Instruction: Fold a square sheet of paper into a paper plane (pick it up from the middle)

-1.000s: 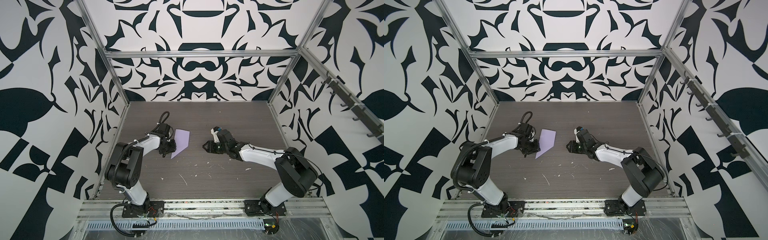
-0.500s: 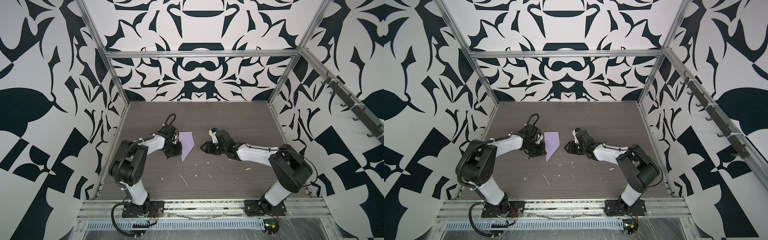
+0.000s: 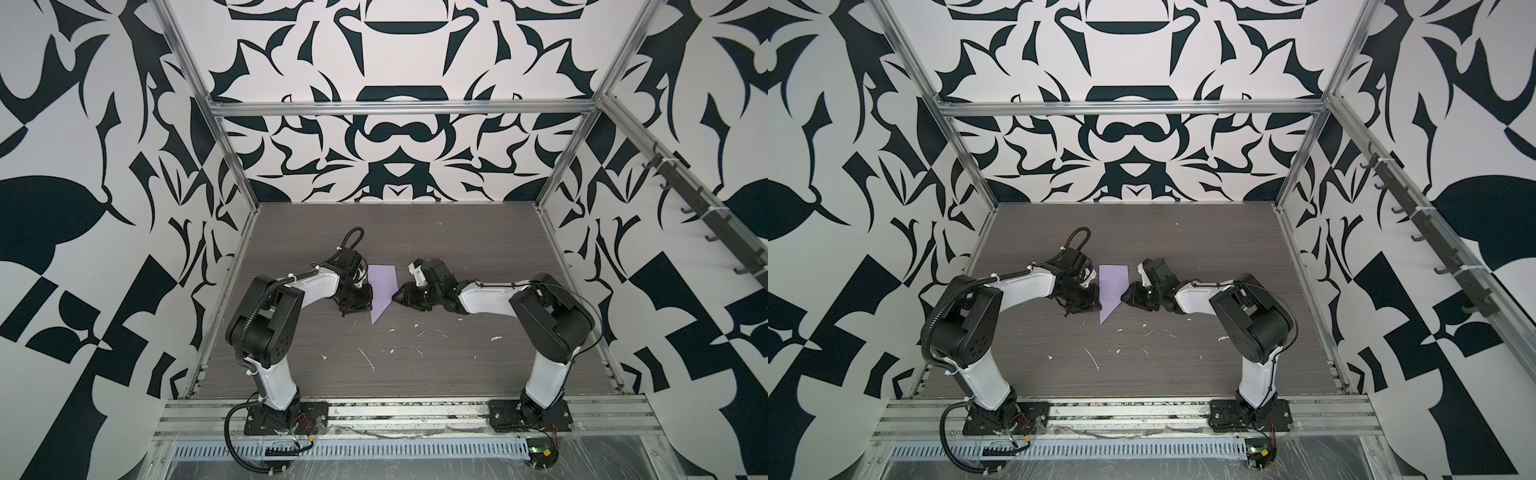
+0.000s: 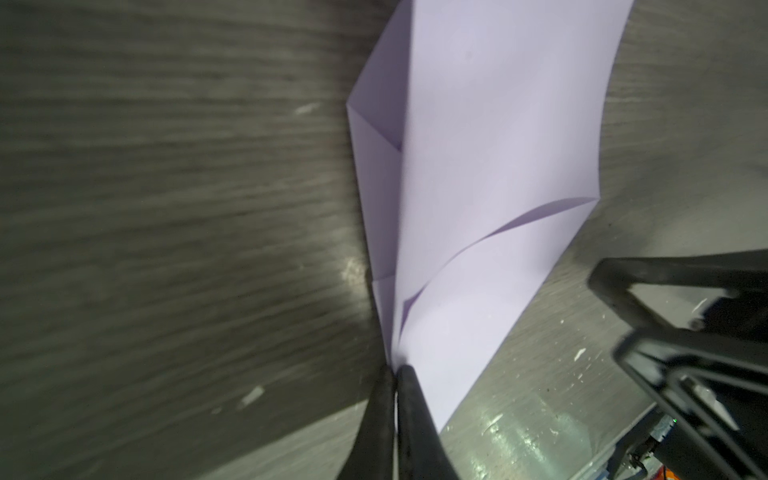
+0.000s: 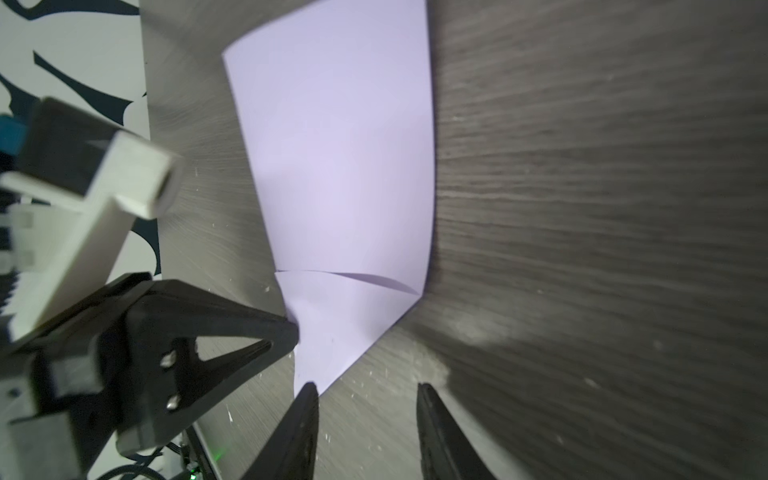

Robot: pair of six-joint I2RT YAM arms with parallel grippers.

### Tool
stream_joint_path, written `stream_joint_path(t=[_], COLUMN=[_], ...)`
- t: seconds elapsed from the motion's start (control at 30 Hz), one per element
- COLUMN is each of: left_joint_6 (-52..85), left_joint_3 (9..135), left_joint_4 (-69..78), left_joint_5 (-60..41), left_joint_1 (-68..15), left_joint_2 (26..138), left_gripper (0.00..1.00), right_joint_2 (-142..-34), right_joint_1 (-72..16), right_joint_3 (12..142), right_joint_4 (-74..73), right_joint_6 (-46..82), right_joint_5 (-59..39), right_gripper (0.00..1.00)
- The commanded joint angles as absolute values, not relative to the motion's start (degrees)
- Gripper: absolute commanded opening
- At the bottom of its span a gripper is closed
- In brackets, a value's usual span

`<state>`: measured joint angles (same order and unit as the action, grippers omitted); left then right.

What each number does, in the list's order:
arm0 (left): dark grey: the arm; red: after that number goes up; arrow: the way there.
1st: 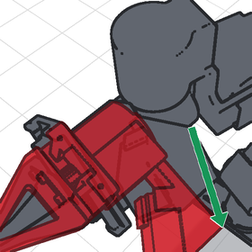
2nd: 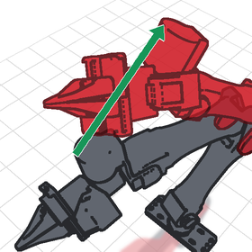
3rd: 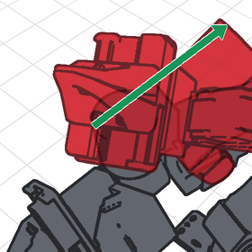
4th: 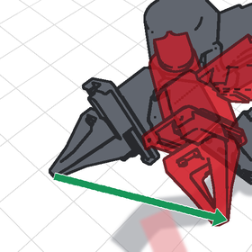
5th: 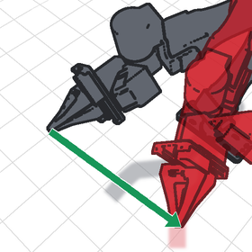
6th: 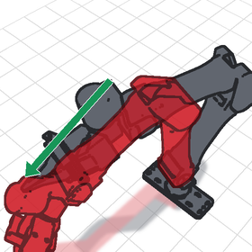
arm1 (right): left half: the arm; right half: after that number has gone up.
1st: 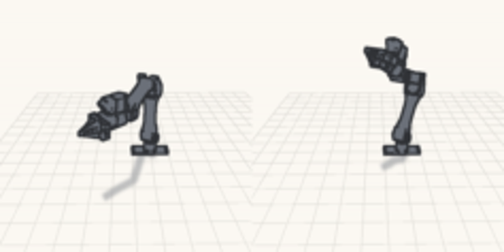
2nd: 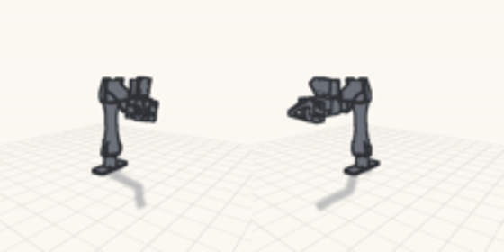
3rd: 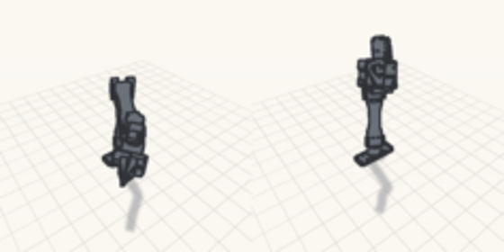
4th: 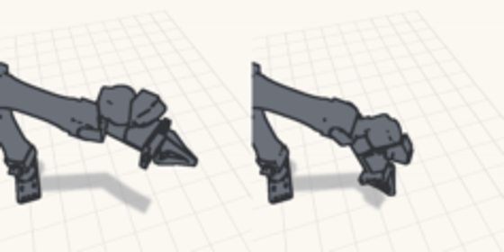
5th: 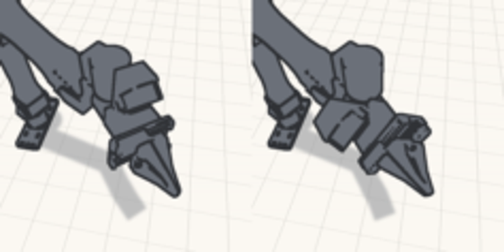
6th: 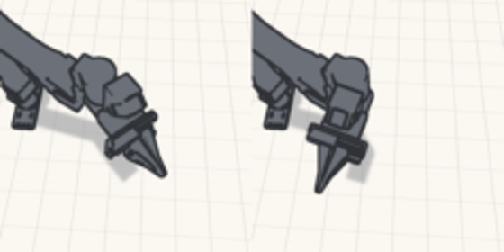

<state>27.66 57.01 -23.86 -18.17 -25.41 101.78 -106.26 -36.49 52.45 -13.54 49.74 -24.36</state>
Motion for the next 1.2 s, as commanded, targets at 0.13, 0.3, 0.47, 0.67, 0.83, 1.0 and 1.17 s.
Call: stream_joint_path(t=[0.13,0.3,0.47,0.67,0.83,1.0,1.17], left_joint_6=[28.0,27.9,27.6,27.4,27.3,27.9,29.1], left_joint_3=[57.3,57.3,57.4,57.6,58.4,58.8,56.3], left_joint_4=[-26.6,-26.8,-26.8,-27.1,-28.3,-27.9,-21.4], left_joint_5=[-15.2,-15.1,-15.0,-14.9,-14.3,-14.9,-16.7], left_joint_1=[-25.4,-25.5,-25.4,-25.4,-25.4,-25.4,-25.9], left_joint_2=[104.4,104.6,104.8,104.9,103.6,96.6,89.0], left_gripper=[0.08,0.07,0.07,0.07,0.08,0.23,0.47], right_joint_2=[-109.8,-112.5,-114.7,-115.1,-114.4,-109.6,-102.6], right_joint_1=[-35.9,-35.8,-35.7,-35.9,-35.8,-35.8,-35.7], right_joint_3=[56.6,56.7,56.2,55.7,54.8,51.6,46.7], right_joint_4=[-15.6,-18.9,-27.8,-32.9,-30.9,-30.0,-27.2], right_joint_6=[55.3,57.6,60.8,62.0,61.1,60.4,61.4], right_joint_5=[-25.5,-26.8,-31.0,-33.1,-30.7,-24.7,-15.5], right_gripper=[0.41,0.39,0.35,0.28,0.11,0.01,0.00])
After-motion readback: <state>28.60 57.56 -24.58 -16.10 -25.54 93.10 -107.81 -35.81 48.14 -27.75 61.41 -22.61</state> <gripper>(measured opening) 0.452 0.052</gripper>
